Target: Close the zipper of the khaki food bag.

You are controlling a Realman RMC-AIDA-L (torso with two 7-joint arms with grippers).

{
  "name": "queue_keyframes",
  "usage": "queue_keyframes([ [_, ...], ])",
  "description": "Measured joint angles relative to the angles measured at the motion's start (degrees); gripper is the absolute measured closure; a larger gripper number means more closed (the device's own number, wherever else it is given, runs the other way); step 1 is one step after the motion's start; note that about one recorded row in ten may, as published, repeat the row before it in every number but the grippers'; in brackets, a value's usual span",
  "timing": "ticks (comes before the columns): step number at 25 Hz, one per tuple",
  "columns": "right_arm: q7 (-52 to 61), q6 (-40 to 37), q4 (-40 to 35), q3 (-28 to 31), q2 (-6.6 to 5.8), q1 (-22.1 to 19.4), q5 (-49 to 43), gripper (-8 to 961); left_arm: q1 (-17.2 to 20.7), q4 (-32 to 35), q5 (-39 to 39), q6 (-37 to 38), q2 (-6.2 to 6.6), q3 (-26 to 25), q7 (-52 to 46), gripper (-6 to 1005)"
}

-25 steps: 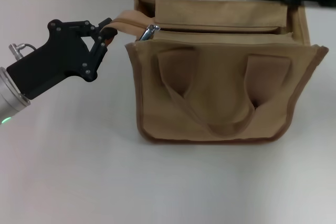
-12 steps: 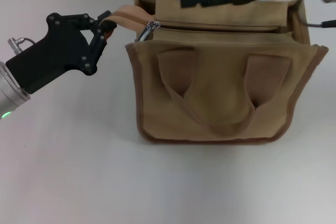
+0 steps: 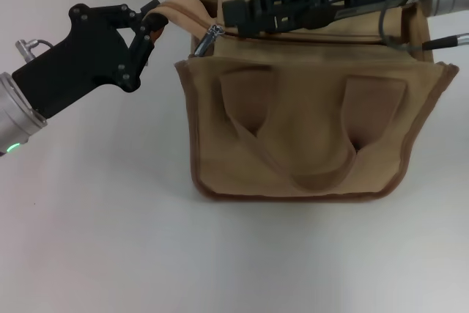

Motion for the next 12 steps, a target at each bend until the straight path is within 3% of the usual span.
queue_keyframes([
  [12,1.6,1.8,0.0,-3.1,1.06,0.1,-0.1,195,-1.2,0.9,0.0,0.4,-0.09,0.2,-3.2,984],
])
